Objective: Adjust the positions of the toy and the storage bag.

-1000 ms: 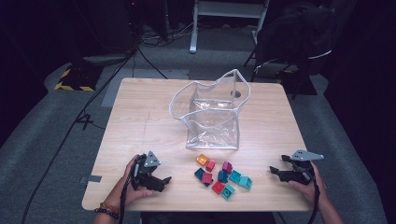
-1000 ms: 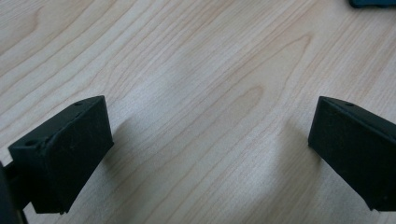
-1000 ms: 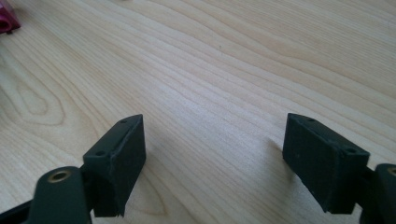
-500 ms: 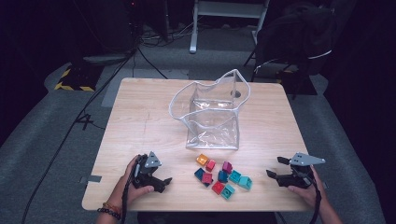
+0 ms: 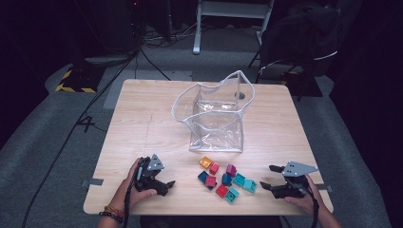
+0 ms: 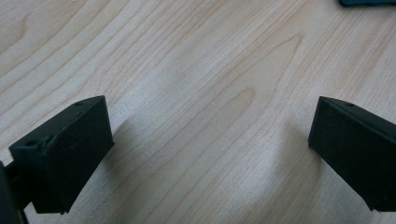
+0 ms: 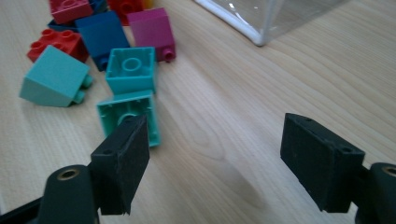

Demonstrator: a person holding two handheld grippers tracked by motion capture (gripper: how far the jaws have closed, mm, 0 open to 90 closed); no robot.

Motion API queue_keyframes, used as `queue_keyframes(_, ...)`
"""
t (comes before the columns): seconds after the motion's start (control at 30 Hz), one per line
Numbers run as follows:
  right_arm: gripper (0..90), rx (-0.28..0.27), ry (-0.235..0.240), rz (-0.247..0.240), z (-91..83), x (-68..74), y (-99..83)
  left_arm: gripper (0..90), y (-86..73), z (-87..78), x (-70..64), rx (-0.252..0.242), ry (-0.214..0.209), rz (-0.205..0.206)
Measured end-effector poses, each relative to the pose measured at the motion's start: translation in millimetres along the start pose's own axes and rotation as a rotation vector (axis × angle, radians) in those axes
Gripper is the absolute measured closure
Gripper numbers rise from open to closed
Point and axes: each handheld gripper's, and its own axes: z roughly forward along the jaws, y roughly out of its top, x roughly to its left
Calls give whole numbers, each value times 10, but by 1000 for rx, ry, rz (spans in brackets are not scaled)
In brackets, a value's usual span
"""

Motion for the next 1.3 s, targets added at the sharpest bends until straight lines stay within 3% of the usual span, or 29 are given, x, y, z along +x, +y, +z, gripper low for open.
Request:
queue_keyframes(0.07,247,3,32,-19,29,84,27,0,5,6,-15,-2,11,-15)
queue_keyframes(0.27,265,22,63,-52,147,204,40,3,4,4,-35,-3,24,-23)
queue_keyframes(0.37,315,24,78,-73,228,282,29,3,4,2,-39,1,23,-22)
queue_keyframes(0.47,384,47,49,-79,293,312,23,3,7,5,-48,1,27,-29)
queue_keyframes(0.53,412,44,54,-69,305,297,19,4,16,6,-60,7,31,-33)
queue_keyframes(0.67,448,45,-14,-28,293,198,15,4,39,19,-85,13,35,-36)
queue_keyframes(0.73,445,41,-26,-13,289,163,4,4,54,33,-109,13,30,-28)
queue_keyframes(0.77,432,35,-45,19,287,89,-12,4,70,46,-137,14,22,-21)
queue_keyframes(0.93,406,34,-85,40,281,-14,-21,4,99,78,-203,11,6,-6)
queue_keyframes(1.03,314,35,-93,50,272,-83,-35,3,148,129,-282,3,7,-4)
queue_keyframes(1.3,285,4,-79,18,157,43,64,3,258,233,-491,1,-24,28)
